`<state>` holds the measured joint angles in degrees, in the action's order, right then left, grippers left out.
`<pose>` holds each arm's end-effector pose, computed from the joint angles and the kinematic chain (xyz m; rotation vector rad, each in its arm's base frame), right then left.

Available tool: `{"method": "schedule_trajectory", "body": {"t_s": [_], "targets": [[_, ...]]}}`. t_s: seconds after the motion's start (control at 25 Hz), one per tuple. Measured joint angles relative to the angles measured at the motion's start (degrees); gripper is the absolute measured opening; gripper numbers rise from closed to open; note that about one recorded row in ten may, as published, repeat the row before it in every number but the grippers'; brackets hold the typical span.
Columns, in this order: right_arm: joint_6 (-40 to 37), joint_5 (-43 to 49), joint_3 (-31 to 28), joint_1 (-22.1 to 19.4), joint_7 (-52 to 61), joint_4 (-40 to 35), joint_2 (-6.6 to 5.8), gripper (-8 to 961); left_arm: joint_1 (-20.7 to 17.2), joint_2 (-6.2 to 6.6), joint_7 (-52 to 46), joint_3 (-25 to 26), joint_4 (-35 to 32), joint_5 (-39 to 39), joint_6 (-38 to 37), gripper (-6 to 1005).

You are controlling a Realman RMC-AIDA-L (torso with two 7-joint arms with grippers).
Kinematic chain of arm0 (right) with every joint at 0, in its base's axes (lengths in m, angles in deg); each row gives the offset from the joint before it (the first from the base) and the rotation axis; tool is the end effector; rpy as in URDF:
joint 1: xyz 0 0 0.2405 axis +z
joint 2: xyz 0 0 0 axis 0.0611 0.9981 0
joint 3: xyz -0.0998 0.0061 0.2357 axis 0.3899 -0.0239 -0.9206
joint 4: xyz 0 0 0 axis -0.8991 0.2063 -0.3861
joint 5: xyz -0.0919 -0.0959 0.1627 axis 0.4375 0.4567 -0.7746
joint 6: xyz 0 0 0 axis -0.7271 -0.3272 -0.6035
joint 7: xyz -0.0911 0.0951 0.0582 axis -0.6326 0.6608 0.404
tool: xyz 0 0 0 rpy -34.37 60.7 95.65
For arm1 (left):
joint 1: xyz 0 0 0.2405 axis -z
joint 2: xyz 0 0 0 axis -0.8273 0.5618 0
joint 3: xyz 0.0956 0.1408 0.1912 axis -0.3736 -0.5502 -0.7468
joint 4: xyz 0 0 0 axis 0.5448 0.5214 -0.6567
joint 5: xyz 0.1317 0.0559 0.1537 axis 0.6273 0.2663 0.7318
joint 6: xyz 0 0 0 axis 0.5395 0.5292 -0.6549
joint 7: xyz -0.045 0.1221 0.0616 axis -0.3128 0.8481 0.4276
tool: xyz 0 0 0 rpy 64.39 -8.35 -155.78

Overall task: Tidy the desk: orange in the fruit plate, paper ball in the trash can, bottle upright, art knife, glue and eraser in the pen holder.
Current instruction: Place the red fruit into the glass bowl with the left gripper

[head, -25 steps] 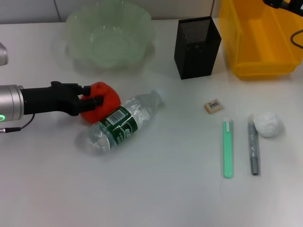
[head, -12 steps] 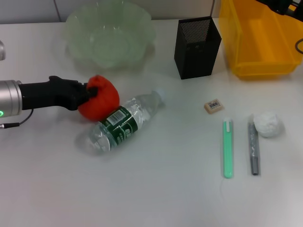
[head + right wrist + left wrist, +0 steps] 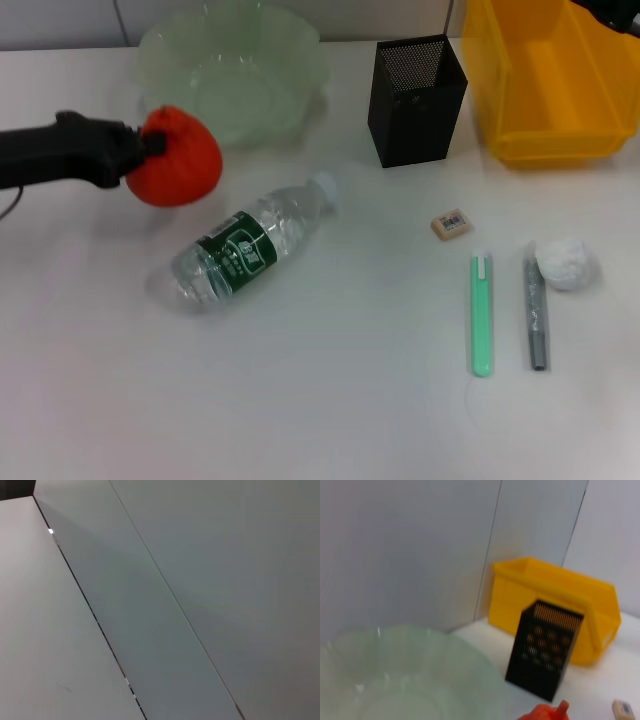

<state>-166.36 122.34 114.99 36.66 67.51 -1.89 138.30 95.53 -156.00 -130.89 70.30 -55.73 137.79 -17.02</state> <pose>0.2277 0.3645 0.0694 -2.3034 0.8094 1.4098 -0.2886 0.3694 0.0483 -2.5541 -0.7015 -0.5387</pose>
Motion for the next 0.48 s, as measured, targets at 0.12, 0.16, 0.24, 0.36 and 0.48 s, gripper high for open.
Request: {"method": "schedule_trajectory", "body": {"t_s": [0.12,0.16,0.24,0.36,0.48], "targets": [[0.0,0.0,-0.05,-0.32,-0.02,0.0,0.0,824,0.26,0.56,0.05,-0.01,-0.54,-1.93,-1.15,66],[-0.03,0.0,-0.08,-0.47,-0.03,0.0,0.0,824,0.79,0.98,0.35,-0.02,-0.67,-3.9,-1.64,60],[-0.22,0.0,-0.11,-0.71,-0.07,0.0,0.02,824,1.12,1.04,0.58,-0.02,-0.67,-5.13,-1.55,55],[-0.39,0.0,-0.11,-1.09,-0.14,-0.01,0.15,824,2.07,0.72,2.11,-0.05,-0.63,-7.41,0.03,53],[-0.46,0.0,-0.1,-1.31,-0.25,-0.01,0.42,825,3.41,-0.87,5.0,-0.59,-0.48,-8.31,4.55,62]]}}
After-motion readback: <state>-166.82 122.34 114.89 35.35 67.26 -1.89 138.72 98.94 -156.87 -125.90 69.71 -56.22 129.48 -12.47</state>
